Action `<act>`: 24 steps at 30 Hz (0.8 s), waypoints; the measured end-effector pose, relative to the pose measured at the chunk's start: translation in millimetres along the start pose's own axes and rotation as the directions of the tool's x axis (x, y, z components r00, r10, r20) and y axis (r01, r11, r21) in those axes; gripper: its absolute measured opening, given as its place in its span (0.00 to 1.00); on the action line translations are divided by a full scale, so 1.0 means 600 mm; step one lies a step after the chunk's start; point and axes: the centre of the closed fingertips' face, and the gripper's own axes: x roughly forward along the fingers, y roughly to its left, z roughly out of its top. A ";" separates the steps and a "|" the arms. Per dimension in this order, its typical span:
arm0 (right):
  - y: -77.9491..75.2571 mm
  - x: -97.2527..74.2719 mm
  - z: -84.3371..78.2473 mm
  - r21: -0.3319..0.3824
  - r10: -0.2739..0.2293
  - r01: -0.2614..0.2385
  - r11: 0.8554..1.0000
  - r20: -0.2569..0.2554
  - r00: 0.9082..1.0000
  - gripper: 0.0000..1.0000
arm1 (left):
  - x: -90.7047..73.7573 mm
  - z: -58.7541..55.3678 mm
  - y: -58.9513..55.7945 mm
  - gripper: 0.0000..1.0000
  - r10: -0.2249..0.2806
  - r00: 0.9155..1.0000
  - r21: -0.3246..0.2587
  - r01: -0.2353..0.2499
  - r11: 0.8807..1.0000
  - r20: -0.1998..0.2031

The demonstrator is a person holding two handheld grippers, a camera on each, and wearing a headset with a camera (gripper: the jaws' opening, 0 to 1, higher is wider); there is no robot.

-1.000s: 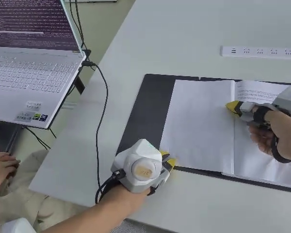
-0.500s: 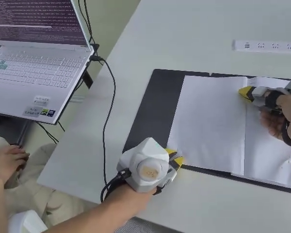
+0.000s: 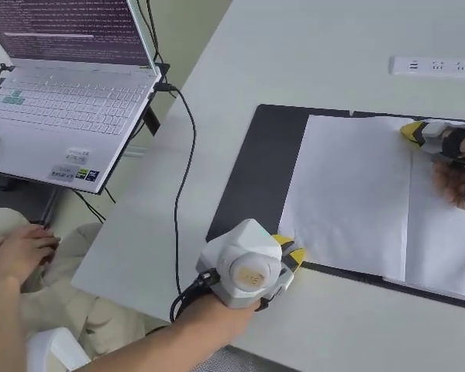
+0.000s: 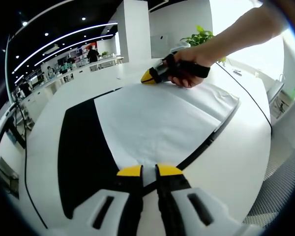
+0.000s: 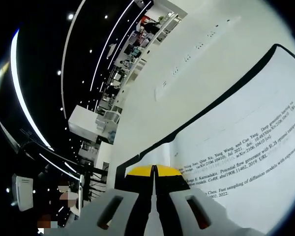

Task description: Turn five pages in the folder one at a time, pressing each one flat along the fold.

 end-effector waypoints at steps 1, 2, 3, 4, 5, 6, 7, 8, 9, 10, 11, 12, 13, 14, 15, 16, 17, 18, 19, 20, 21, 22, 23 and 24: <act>0.001 0.002 0.003 0.005 0.002 -0.002 1.000 0.007 1.000 0.00 | 0.000 0.000 0.000 0.09 0.000 1.000 0.000 0.000 1.000 0.000; 0.000 0.004 0.007 0.012 0.001 -0.001 1.000 0.011 1.000 0.00 | -0.001 0.000 0.000 0.09 0.000 1.000 0.001 0.000 1.000 0.000; 0.000 0.005 0.010 0.016 -0.001 0.000 1.000 0.015 1.000 0.00 | -0.001 0.000 0.000 0.09 0.000 1.000 0.001 0.000 1.000 0.001; 0.002 0.007 0.013 0.017 0.000 0.000 1.000 0.018 1.000 0.00 | -0.001 0.001 0.000 0.09 0.000 1.000 0.001 0.000 1.000 0.001; 0.002 0.008 0.016 0.013 -0.001 0.001 1.000 0.022 1.000 0.00 | -0.002 0.001 0.000 0.09 0.000 1.000 0.000 0.000 1.000 0.001; 0.002 0.009 0.018 0.013 -0.003 0.003 1.000 0.026 1.000 0.00 | -0.002 0.001 0.000 0.09 0.000 1.000 0.001 0.000 1.000 0.001; 0.002 0.010 0.021 0.014 -0.003 0.003 1.000 0.029 1.000 0.00 | -0.002 0.000 0.000 0.09 0.000 1.000 0.001 0.000 1.000 0.001; 0.002 0.011 0.024 0.015 -0.004 0.004 1.000 0.034 0.999 0.00 | -0.002 0.000 0.000 0.08 0.000 1.000 -0.001 0.000 1.000 0.002; 0.002 0.012 0.027 0.023 -0.005 0.004 1.000 0.037 0.999 0.00 | -0.002 0.000 0.001 0.08 0.000 1.000 0.000 0.000 1.000 0.003; 0.002 0.013 0.027 0.024 -0.003 0.002 1.000 0.036 0.999 0.00 | -0.002 0.000 0.001 0.09 0.000 1.000 0.000 0.000 1.000 0.003; 0.001 0.015 0.029 0.025 -0.004 0.003 1.000 0.034 0.999 0.00 | -0.002 0.000 0.001 0.09 0.000 1.000 -0.002 0.000 1.000 0.004; 0.002 0.016 0.029 0.021 -0.003 0.002 1.000 0.032 0.999 0.00 | -0.002 0.000 0.001 0.09 0.000 1.000 -0.002 0.000 1.000 0.004; 0.002 0.016 0.029 0.019 -0.003 0.002 1.000 0.030 1.000 0.00 | -0.002 0.000 0.002 0.09 -0.001 1.000 0.000 0.001 1.000 0.004; 0.002 0.016 0.029 0.020 -0.003 0.003 1.000 0.030 1.000 0.00 | -0.002 -0.001 0.002 0.09 -0.001 1.000 0.000 0.001 1.000 0.005; 0.003 0.016 0.028 0.016 -0.004 0.003 1.000 0.026 1.000 0.00 | -0.002 -0.001 0.002 0.09 -0.001 1.000 -0.003 0.001 1.000 0.005; 0.003 0.015 0.027 0.013 -0.003 0.003 1.000 0.024 1.000 0.00 | -0.002 -0.001 0.002 0.09 -0.001 1.000 -0.002 0.001 1.000 0.005; 0.003 0.015 0.027 0.017 -0.002 0.001 1.000 0.023 1.000 0.00 | -0.002 -0.001 0.002 0.09 -0.001 1.000 0.000 0.001 1.000 0.005; 0.004 0.015 0.027 0.016 -0.001 0.000 1.000 0.021 1.000 0.00 | -0.002 -0.001 0.002 0.09 -0.001 1.000 -0.002 0.001 1.000 0.006; 0.003 0.015 0.027 0.016 -0.001 0.000 1.000 0.018 1.000 0.00 | -0.002 -0.001 0.003 0.09 -0.002 1.000 -0.003 0.002 1.000 0.006; 0.003 0.014 0.026 0.020 0.002 -0.002 1.000 0.014 1.000 0.00 | -0.002 -0.001 0.003 0.09 -0.001 1.000 -0.002 0.001 1.000 0.006; 0.003 0.013 0.024 0.023 0.004 -0.004 1.000 0.007 1.000 0.00 | -0.002 -0.002 0.003 0.09 -0.001 1.000 -0.002 0.001 1.000 0.007; 0.004 0.012 0.020 0.025 0.006 -0.006 1.000 -0.005 1.000 0.00 | -0.002 -0.002 0.003 0.09 -0.001 1.000 -0.004 0.001 1.000 0.007; 0.004 0.011 0.019 0.027 0.008 -0.008 1.000 -0.010 1.000 0.00 | -0.002 -0.002 0.003 0.09 -0.001 1.000 -0.005 0.001 1.000 0.008; 0.004 0.009 0.016 0.024 0.009 -0.009 1.000 -0.020 1.000 0.00 | -0.002 -0.002 0.003 0.09 0.000 1.000 -0.003 0.000 1.000 0.008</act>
